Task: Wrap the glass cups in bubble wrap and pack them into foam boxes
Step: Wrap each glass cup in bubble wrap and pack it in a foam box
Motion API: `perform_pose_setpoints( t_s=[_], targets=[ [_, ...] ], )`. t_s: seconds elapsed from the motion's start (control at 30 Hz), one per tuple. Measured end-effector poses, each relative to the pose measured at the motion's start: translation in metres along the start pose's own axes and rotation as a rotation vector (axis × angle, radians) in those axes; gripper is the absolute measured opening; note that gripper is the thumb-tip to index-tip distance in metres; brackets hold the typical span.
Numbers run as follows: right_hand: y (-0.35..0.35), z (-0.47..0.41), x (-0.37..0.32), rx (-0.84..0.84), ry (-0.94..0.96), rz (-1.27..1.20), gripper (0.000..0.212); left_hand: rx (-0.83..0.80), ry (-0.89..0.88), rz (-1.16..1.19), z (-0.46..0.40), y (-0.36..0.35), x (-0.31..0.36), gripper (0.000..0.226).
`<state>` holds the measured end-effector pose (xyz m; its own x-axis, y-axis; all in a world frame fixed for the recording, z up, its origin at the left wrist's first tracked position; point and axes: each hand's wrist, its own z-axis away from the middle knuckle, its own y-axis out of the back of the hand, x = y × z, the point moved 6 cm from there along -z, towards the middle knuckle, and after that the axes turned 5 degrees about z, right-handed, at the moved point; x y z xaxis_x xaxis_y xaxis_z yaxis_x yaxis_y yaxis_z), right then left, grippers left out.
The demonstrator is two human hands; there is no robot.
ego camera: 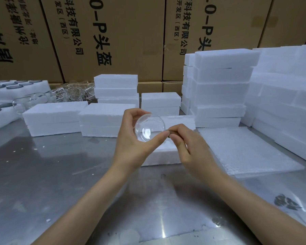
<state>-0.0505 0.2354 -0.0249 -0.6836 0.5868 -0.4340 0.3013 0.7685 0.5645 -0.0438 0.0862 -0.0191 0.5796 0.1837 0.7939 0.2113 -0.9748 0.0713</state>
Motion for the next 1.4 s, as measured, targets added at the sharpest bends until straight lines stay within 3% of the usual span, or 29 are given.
perform_pose_setpoints(
  t_s=[0.2,0.43,0.57,0.7,0.77,0.87,1.0,1.1,1.23,1.4],
  targets=[
    [-0.006,0.001,-0.011,-0.019,0.13,0.184,0.021,0.176,0.084,0.061,0.001,0.004,-0.005,0.025],
    [-0.005,0.001,-0.005,-0.005,0.076,0.11,0.024,0.14,0.108,0.167,-0.002,0.003,-0.006,0.009],
    [0.002,-0.001,0.005,0.012,-0.109,-0.135,0.025,-0.058,0.102,0.218,-0.001,-0.005,-0.002,0.041],
    [0.007,-0.006,0.008,-0.003,-0.184,-0.314,0.028,-0.243,0.013,0.0,0.003,-0.011,-0.002,0.082],
    [0.008,-0.007,0.013,-0.019,-0.248,-0.398,0.036,-0.254,-0.011,-0.1,0.002,-0.011,-0.004,0.091],
    [0.011,-0.008,0.018,-0.01,-0.303,-0.415,0.039,-0.152,-0.02,-0.131,0.0,-0.007,-0.007,0.085],
    [0.011,-0.007,0.017,0.044,-0.263,-0.365,0.003,-0.022,0.007,-0.143,0.003,-0.004,-0.011,0.082],
    [0.009,-0.007,0.018,0.042,-0.25,-0.306,0.004,0.052,0.0,-0.225,0.005,-0.003,-0.012,0.082],
    [0.004,-0.006,0.021,-0.005,-0.309,-0.384,0.016,0.035,-0.11,-0.295,0.006,-0.007,-0.001,0.082],
    [-0.003,-0.004,0.018,-0.067,-0.33,-0.437,0.019,0.062,-0.159,-0.159,0.008,-0.007,0.004,0.049]
  ],
)
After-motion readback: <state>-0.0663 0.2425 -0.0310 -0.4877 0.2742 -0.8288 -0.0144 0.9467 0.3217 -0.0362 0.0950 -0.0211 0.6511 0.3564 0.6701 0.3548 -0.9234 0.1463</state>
